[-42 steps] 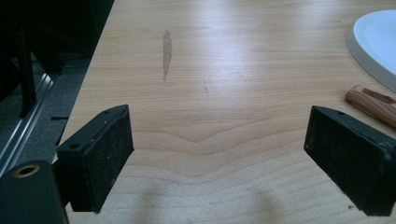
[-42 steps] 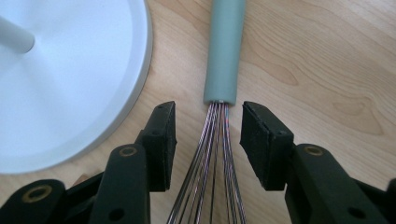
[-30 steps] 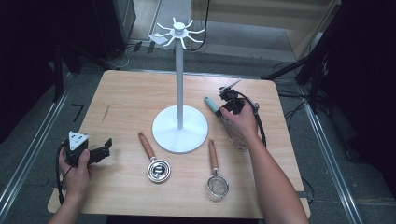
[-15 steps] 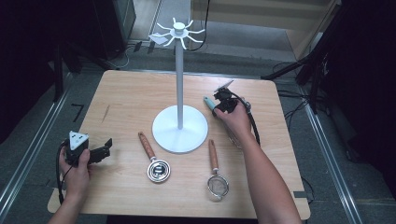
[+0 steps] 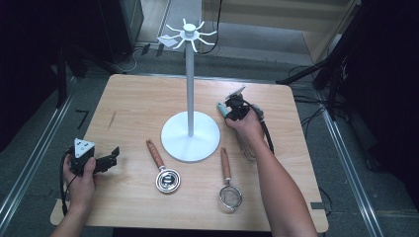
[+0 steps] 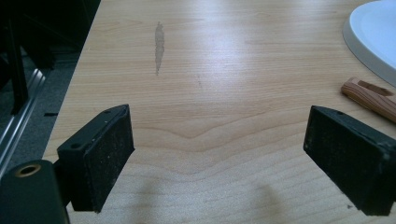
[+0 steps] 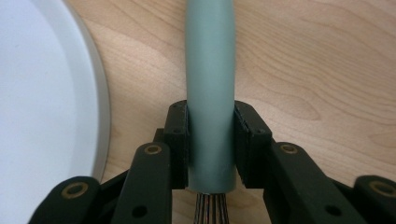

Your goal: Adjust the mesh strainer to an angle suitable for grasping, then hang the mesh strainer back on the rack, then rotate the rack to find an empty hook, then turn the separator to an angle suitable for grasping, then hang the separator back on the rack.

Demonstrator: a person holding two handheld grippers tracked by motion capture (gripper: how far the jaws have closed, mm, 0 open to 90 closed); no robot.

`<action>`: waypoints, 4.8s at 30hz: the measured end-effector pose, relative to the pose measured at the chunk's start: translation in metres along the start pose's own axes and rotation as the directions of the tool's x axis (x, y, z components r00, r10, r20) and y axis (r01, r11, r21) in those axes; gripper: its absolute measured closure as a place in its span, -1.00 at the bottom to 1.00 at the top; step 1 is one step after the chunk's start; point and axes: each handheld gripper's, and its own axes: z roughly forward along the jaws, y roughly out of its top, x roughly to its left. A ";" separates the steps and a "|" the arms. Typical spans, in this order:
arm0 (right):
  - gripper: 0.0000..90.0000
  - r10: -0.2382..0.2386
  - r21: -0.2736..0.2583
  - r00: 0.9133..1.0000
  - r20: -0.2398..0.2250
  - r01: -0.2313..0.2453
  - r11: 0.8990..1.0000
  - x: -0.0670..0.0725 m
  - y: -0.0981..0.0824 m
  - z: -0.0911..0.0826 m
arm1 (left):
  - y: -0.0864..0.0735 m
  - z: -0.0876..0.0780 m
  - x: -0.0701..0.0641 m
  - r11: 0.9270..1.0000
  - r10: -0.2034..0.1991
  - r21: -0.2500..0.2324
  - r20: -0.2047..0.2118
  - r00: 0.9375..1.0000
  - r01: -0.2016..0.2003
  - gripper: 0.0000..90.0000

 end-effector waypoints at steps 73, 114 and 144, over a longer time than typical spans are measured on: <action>0.58 -0.262 -0.848 0.942 -0.211 -0.043 0.528 0.050 -0.098 -0.189 | 0.001 0.003 -0.002 1.000 0.001 0.029 -0.015 1.000 0.000 -0.80; 0.58 -0.391 -0.930 0.900 -0.194 -0.042 0.365 0.094 -0.091 -0.230 | 0.001 0.003 -0.002 1.000 0.000 0.024 -0.016 1.000 0.000 -0.80; 0.58 -0.366 -0.925 0.915 -0.173 -0.022 0.380 0.116 -0.075 -0.234 | 0.001 0.003 -0.002 1.000 -0.002 0.029 -0.012 1.000 0.003 -0.80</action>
